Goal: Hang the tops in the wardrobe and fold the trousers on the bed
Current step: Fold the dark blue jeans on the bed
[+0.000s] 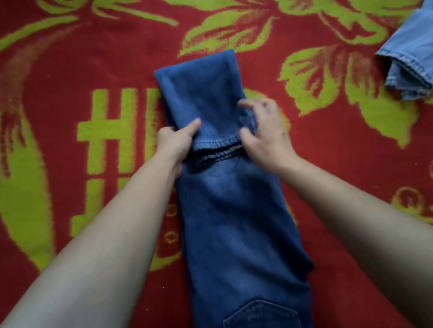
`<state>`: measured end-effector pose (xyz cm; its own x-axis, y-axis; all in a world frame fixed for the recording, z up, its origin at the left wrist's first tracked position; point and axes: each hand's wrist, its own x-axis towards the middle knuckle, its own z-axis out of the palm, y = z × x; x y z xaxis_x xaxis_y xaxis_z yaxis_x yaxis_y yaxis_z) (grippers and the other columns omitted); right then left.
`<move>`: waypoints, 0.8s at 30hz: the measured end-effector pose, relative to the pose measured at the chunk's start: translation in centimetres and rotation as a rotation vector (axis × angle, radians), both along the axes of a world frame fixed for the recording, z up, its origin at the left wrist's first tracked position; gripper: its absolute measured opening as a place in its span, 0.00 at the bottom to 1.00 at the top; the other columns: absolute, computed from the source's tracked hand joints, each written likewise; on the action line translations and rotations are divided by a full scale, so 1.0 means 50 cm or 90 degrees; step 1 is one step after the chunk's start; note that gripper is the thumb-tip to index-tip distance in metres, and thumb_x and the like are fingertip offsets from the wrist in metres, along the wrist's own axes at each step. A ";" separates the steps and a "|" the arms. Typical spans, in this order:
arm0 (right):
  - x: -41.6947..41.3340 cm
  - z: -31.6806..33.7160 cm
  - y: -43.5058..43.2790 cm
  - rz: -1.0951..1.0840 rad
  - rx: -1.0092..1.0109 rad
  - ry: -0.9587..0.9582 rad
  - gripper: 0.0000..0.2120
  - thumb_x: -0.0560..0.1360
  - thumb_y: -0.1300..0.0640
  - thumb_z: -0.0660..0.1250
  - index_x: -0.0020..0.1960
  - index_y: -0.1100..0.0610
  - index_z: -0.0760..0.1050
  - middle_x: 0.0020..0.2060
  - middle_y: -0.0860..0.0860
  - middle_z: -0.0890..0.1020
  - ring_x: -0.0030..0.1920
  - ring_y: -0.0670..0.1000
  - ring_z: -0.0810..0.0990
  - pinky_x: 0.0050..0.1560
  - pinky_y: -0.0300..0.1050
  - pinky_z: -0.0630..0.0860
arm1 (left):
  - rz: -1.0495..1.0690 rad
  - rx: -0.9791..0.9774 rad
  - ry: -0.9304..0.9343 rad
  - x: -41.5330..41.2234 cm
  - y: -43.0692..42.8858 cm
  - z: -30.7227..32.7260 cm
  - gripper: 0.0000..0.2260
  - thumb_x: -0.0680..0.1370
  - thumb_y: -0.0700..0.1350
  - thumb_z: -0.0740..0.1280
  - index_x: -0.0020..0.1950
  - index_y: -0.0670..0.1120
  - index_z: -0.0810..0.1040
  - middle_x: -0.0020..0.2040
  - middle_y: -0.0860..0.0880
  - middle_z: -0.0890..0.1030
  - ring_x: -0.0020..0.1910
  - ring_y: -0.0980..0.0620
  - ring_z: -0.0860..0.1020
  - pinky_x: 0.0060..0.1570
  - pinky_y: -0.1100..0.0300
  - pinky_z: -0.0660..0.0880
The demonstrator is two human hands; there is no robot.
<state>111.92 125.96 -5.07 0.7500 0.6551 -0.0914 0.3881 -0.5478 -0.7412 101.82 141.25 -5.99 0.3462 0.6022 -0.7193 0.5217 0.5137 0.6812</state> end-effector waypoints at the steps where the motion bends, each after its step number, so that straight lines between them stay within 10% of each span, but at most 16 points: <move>1: 0.011 0.006 0.013 -0.080 -0.023 0.037 0.23 0.75 0.53 0.65 0.68 0.57 0.73 0.63 0.56 0.75 0.65 0.54 0.73 0.69 0.45 0.67 | 0.002 0.009 0.011 0.004 -0.001 -0.008 0.16 0.76 0.47 0.72 0.59 0.40 0.79 0.53 0.44 0.84 0.45 0.48 0.84 0.42 0.56 0.82; 5: 0.047 0.028 0.062 -0.185 -0.161 0.397 0.42 0.68 0.25 0.63 0.66 0.57 0.75 0.56 0.50 0.80 0.56 0.54 0.78 0.58 0.50 0.76 | 0.091 -0.067 -0.110 -0.002 -0.009 0.010 0.11 0.81 0.42 0.64 0.61 0.38 0.79 0.54 0.42 0.84 0.51 0.44 0.84 0.51 0.49 0.81; 8: 0.057 0.025 0.088 -0.189 -0.103 0.480 0.40 0.68 0.26 0.65 0.65 0.58 0.77 0.59 0.51 0.82 0.56 0.55 0.81 0.61 0.54 0.77 | 0.111 0.025 -0.166 -0.023 0.000 0.022 0.13 0.83 0.48 0.62 0.59 0.40 0.79 0.55 0.42 0.84 0.53 0.45 0.83 0.54 0.50 0.81; 11: 0.030 0.007 0.072 -0.160 -0.066 0.301 0.29 0.75 0.33 0.64 0.53 0.60 0.81 0.50 0.53 0.85 0.52 0.55 0.83 0.54 0.51 0.79 | 0.036 0.142 -0.132 -0.066 -0.006 -0.001 0.18 0.80 0.55 0.65 0.56 0.40 0.80 0.53 0.42 0.84 0.54 0.44 0.83 0.55 0.47 0.80; 15: -0.031 -0.056 -0.018 -0.052 -0.333 0.036 0.23 0.78 0.36 0.63 0.59 0.54 0.69 0.55 0.58 0.80 0.58 0.62 0.78 0.52 0.54 0.71 | -0.258 0.369 0.187 -0.119 -0.060 -0.072 0.18 0.79 0.53 0.67 0.52 0.38 0.74 0.53 0.36 0.80 0.53 0.37 0.78 0.51 0.50 0.69; 20: -0.051 -0.054 0.002 -0.085 -0.292 0.009 0.24 0.78 0.49 0.64 0.71 0.55 0.63 0.63 0.59 0.75 0.64 0.63 0.73 0.61 0.56 0.68 | -0.223 0.350 0.175 -0.117 -0.055 -0.074 0.21 0.76 0.51 0.71 0.62 0.40 0.70 0.59 0.38 0.78 0.58 0.39 0.76 0.56 0.52 0.70; 24: -0.043 -0.032 0.027 -0.032 -0.174 -0.275 0.39 0.70 0.61 0.60 0.80 0.55 0.54 0.77 0.62 0.59 0.73 0.63 0.63 0.69 0.58 0.62 | -0.195 0.532 0.130 -0.099 -0.005 -0.042 0.32 0.73 0.45 0.67 0.75 0.41 0.61 0.70 0.38 0.66 0.71 0.40 0.64 0.71 0.54 0.58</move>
